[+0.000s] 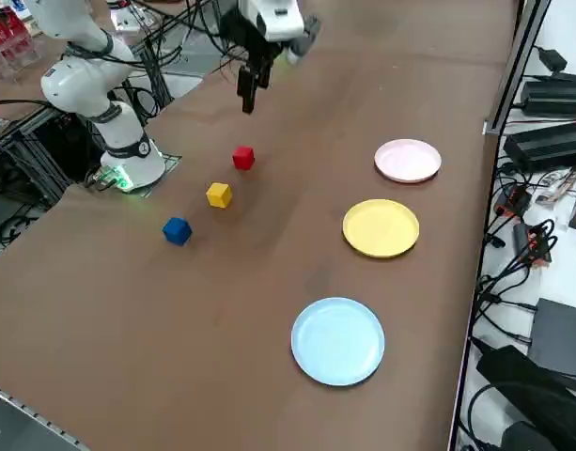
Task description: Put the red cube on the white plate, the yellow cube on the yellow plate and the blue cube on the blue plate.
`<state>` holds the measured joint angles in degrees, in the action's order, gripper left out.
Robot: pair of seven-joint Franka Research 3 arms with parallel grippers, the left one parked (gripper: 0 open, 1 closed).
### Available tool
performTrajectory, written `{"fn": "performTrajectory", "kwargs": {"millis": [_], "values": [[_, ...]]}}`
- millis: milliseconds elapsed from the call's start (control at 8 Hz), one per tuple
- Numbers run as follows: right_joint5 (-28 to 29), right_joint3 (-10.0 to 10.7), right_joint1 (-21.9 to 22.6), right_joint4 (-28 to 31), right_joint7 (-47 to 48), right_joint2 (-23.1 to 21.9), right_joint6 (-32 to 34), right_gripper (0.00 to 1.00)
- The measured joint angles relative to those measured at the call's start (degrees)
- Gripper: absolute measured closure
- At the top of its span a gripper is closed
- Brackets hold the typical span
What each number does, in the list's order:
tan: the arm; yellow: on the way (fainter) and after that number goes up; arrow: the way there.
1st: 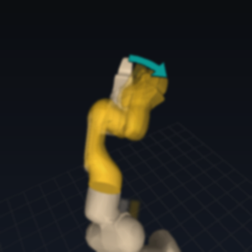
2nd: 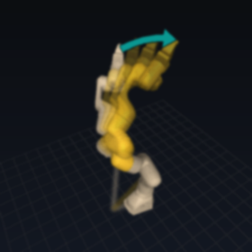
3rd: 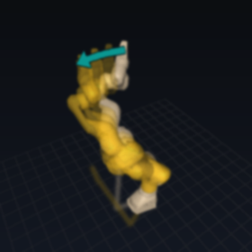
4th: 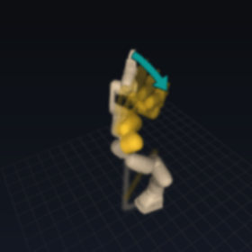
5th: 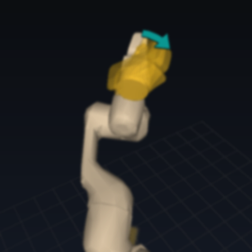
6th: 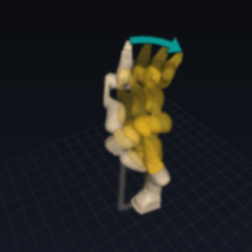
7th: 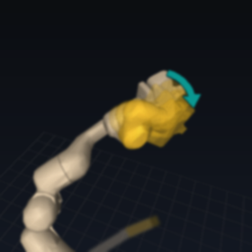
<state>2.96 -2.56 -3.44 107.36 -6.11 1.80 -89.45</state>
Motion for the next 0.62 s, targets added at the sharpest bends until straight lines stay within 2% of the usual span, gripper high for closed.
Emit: {"fn": "performTrajectory", "kwargs": {"millis": [250,500,625], "values": [[0.5,-0.7,2.3,12.6,2.1,-2.5,-10.3,0.01],[0.9,-1.1,7.5,25.9,5.6,-5.7,-19.3,0.02],[0.9,-1.2,10.5,30.4,8.8,-6.2,-24.2,0.02]]}}
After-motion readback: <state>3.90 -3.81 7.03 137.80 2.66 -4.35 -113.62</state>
